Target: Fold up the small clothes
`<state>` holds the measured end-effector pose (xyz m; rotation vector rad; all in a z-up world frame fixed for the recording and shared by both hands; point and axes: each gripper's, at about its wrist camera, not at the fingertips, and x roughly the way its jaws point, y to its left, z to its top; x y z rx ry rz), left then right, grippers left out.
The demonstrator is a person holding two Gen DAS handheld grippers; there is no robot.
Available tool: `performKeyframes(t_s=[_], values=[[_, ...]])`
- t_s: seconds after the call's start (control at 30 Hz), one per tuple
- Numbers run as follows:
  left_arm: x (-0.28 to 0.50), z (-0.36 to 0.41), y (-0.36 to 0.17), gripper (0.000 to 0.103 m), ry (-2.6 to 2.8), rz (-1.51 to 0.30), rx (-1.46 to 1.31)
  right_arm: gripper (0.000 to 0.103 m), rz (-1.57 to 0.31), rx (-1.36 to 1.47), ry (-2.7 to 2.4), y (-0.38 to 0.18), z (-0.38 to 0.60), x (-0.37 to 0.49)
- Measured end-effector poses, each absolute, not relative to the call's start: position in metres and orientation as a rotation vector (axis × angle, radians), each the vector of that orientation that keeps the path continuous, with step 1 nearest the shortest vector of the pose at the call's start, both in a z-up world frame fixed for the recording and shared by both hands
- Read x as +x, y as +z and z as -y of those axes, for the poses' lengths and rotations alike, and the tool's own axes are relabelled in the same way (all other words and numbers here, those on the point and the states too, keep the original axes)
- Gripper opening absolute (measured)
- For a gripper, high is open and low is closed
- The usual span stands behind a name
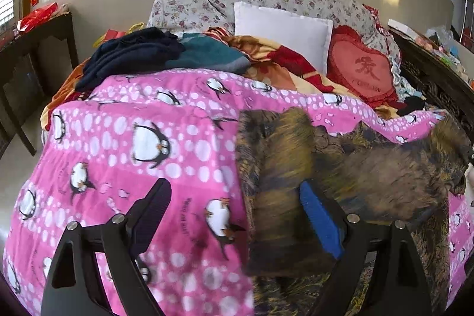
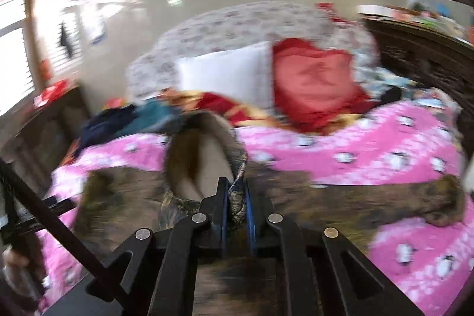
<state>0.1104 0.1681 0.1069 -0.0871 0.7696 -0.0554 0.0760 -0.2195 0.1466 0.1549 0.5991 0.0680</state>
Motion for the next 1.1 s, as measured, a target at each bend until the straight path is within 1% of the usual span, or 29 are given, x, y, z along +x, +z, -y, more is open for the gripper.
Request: performKeyframes(t_s=[0.03,0.1,0.17,0.2,0.23,0.27,0.3,0.33,0.4,0.5,0.57,0.6,0.63,0.67,0.7,0.8,0.9,1.0,1.07,1.1], values=[[0.112,-0.164,0.104,0.088,-0.056,-0.776,-0.078,0.011,-0.606,0.155,0.028,0.142,0.23,0.077],[0.113,-0.159,0.099,0.088,-0.051,-0.787,-0.056,0.011,-0.686,0.168,-0.023,0.115,0.252,0.081],[0.114,-0.156,0.096,0.088,-0.048,-0.796,-0.042,0.012,-0.805,0.233,-0.024,0.083,0.272,0.084],[0.114,-0.156,0.095,0.088,-0.045,-0.796,-0.039,0.017,-0.852,0.262,-0.025,0.073,0.279,0.082],[0.114,-0.156,0.095,0.088,-0.043,-0.795,-0.038,0.025,-0.888,0.295,-0.03,0.065,0.285,0.081],[0.115,-0.157,0.096,0.088,-0.037,-0.792,-0.037,0.03,-0.883,0.355,-0.03,0.062,0.298,0.074],[0.115,-0.158,0.097,0.088,-0.032,-0.79,-0.039,0.043,-0.857,0.387,-0.029,0.065,0.306,0.069],[0.117,-0.159,0.098,0.088,-0.022,-0.787,-0.043,0.062,-0.828,0.414,-0.036,0.069,0.313,0.066],[0.121,-0.161,0.098,0.088,0.002,-0.785,-0.052,0.077,-0.767,0.455,-0.042,0.082,0.319,0.062],[0.128,-0.165,0.094,0.088,0.019,-0.795,-0.075,0.078,-0.771,0.397,-0.02,0.091,0.302,0.075],[0.131,-0.166,0.09,0.088,0.026,-0.808,-0.08,0.078,-0.849,0.311,-0.044,0.082,0.285,0.091],[0.133,-0.166,0.088,0.088,0.028,-0.815,-0.077,0.071,-0.873,0.302,-0.041,0.076,0.284,0.096],[0.134,-0.166,0.087,0.088,0.029,-0.817,-0.072,0.049,-0.887,0.296,-0.014,0.07,0.279,0.102],[0.135,-0.165,0.086,0.088,0.035,-0.817,-0.064,0.036,-0.869,0.263,-0.026,0.071,0.278,0.1],[0.136,-0.165,0.086,0.088,0.042,-0.817,-0.057,0.005,-0.831,0.21,-0.036,0.075,0.275,0.099],[0.144,-0.165,0.082,0.088,0.069,-0.829,-0.047,0.006,-0.762,0.226,-0.05,0.092,0.283,0.096],[0.152,-0.164,0.074,0.088,0.092,-0.849,-0.05,0.006,-0.705,0.149,-0.167,0.099,0.287,0.101],[0.156,-0.163,0.067,0.088,0.094,-0.876,-0.054,0.007,-0.754,0.135,-0.179,0.081,0.291,0.112],[0.153,-0.164,0.069,0.088,0.093,-0.867,-0.062,0.018,-0.783,0.178,-0.147,0.075,0.299,0.11],[0.151,-0.165,0.072,0.088,0.093,-0.859,-0.066,0.032,-0.784,0.181,-0.164,0.078,0.303,0.105]])
